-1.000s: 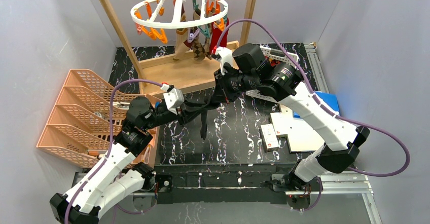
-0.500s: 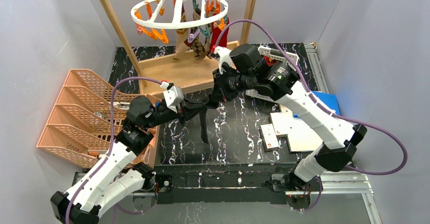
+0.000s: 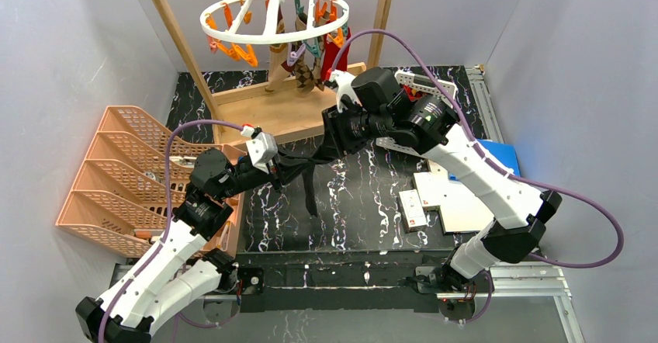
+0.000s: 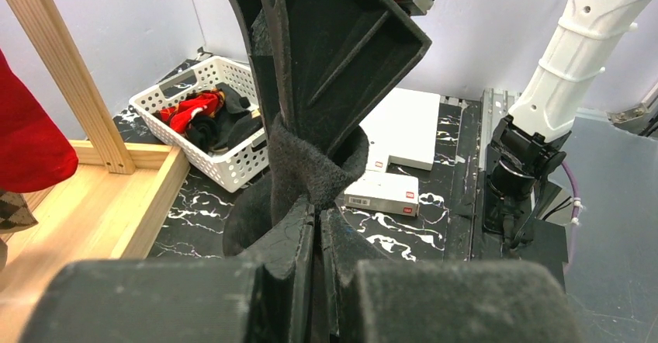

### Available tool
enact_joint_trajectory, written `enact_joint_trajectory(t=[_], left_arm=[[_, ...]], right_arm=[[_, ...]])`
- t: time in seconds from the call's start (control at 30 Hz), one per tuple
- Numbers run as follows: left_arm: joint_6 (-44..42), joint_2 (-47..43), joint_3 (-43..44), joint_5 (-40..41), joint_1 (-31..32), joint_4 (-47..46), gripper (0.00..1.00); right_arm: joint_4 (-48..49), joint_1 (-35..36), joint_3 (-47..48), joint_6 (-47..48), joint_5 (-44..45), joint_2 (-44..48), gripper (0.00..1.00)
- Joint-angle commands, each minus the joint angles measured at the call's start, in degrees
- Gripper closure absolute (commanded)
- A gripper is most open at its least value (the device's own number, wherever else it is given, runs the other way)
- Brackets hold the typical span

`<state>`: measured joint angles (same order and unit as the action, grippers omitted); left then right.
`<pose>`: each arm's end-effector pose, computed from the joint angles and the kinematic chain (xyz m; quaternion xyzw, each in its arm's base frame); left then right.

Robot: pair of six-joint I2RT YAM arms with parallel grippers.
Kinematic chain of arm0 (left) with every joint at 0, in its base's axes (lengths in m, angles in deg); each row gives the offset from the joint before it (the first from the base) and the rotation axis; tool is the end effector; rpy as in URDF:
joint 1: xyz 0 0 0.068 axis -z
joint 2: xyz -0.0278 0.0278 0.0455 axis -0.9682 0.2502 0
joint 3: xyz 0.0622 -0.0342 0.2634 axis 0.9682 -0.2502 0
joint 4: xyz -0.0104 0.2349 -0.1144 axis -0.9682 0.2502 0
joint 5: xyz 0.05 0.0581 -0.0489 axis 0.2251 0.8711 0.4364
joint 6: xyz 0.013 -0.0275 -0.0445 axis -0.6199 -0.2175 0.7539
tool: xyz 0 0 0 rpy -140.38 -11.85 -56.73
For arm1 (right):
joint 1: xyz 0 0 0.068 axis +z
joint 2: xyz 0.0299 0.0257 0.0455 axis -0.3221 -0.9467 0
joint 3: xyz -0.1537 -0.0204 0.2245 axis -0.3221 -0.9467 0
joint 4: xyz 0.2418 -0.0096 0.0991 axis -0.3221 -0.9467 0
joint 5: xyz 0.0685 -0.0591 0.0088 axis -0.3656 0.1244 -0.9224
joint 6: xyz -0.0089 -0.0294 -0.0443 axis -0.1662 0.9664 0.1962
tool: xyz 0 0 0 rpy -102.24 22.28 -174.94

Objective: Clip the socks to the hanger
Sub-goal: Pick up the sock from the bin, then open the clamp at the hanger.

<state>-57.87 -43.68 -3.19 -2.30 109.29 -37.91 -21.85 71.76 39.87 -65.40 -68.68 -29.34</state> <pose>0.1302 -0.1119 0.3763 0.3909 0.4966 -0.4084 0.6586 0.1818 0.2504 0.4561 -0.3006 0.8282 0.3292 0.3397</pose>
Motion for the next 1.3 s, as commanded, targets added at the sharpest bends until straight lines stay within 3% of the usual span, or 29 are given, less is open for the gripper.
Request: enact_joint_trajectory(t=[0.0,0.27,0.5,0.57,0.77,1.0,1.17,1.27], left_arm=[[-0.1,-1.1,0.5,0.4,0.2,-0.1,1.00],[-1.2,-1.7,0.3,1.8,0.2,1.4,1.00],[-1.4,-2.6,0.0,5.1,0.2,2.0,1.00],[-1.1,-3.0,0.0,7.6,0.2,2.0,1.00],[1.4,-3.6,0.6,18.3,0.2,1.7,1.00],[6.8,-3.0,0.9,26.3,0.2,-3.1,1.00],[9.6,-0.9,1.7,29.3,0.2,-5.9,1.00],[10.6,0.8,2.3,29.2,0.2,-6.6,1.00]], right_arm=[[-0.4,0.2,3.6,-0.6,0.4,2.1,0.49],[-2.9,0.2,9.2,-0.6,3.0,2.2,0.30],[-3.4,0.2,12.4,-0.7,6.4,2.5,0.26],[-0.1,0.2,10.3,-1.3,8.7,4.4,0.26],[27.4,0.2,-7.9,0.9,20.1,18.1,0.28],[31.0,-0.1,-1.0,11.1,30.1,13.8,0.28],[31.1,-8.1,3.3,9.9,21.4,7.9,0.27],[37.1,-15.9,-1.9,5.1,13.0,7.9,0.27]])
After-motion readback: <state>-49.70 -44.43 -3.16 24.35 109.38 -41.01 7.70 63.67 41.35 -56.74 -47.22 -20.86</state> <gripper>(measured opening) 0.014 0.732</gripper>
